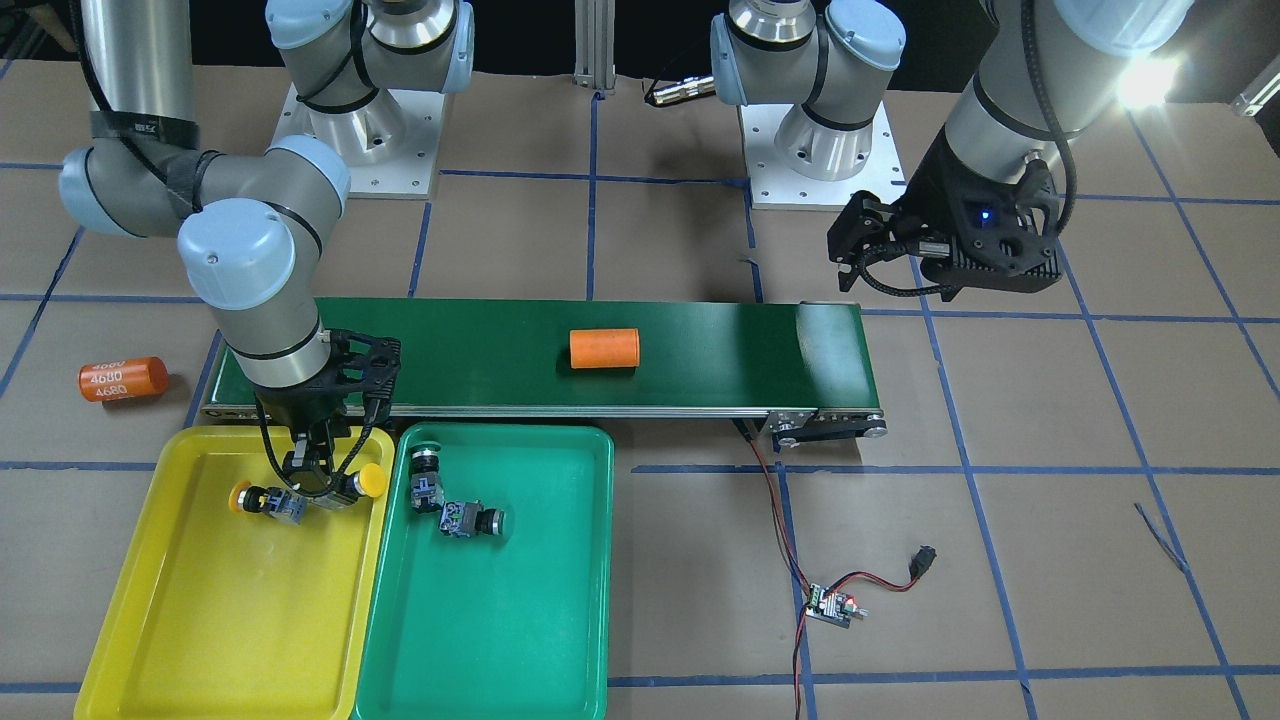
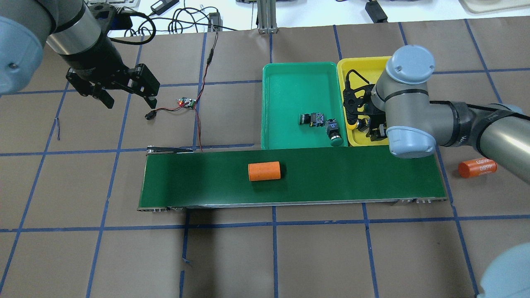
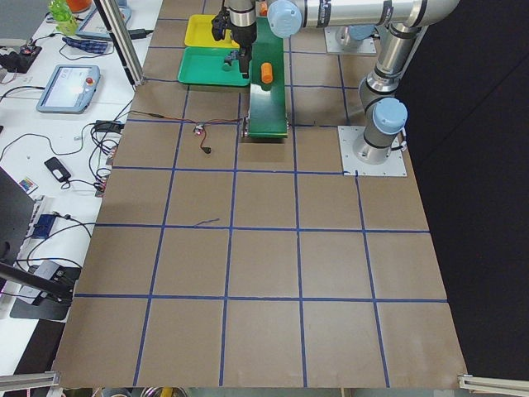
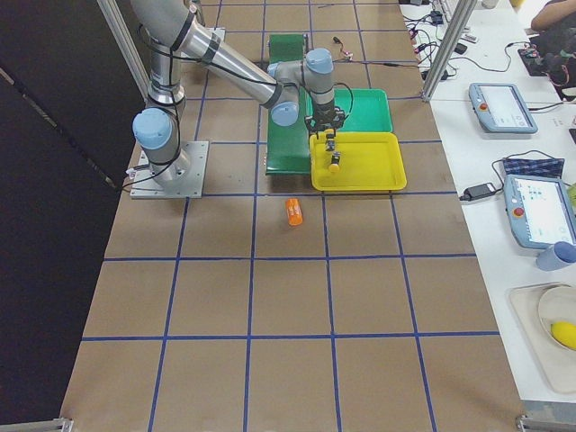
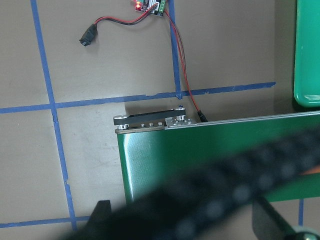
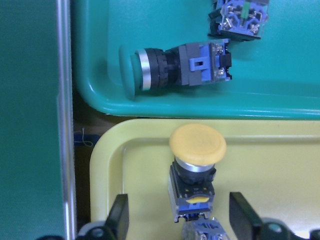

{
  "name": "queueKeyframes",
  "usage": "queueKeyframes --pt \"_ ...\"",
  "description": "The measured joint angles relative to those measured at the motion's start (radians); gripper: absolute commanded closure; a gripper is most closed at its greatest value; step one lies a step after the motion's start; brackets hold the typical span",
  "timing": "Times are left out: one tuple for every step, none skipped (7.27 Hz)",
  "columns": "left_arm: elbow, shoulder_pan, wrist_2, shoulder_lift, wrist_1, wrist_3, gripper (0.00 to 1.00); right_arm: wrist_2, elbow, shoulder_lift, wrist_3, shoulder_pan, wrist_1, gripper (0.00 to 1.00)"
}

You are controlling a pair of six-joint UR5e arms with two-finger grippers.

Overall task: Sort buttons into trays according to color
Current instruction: 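Release the yellow button in the yellow tray and raise the right gripper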

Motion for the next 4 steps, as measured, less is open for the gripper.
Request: queueKeyframes --pt "0.0 0.0 0.0 0.0 0.0 0.0 0.0 0.001 -0.004 -0.005 0.002 0.002 0.0 0.0" --pt "0.0 0.0 0.0 0.0 0.0 0.0 0.0 0.012 -0.017 -0.014 0.005 0.006 0.008 0.0" --pt "0.0 0.0 0.0 0.0 0.0 0.0 0.0 0.032 -0.046 -0.031 0.007 0.009 0.048 0.0" --pt "0.001 0.001 0.0 0.0 0.0 0.0 0.0 0.044 -0.089 -0.049 0.008 0.015 0.132 0.0"
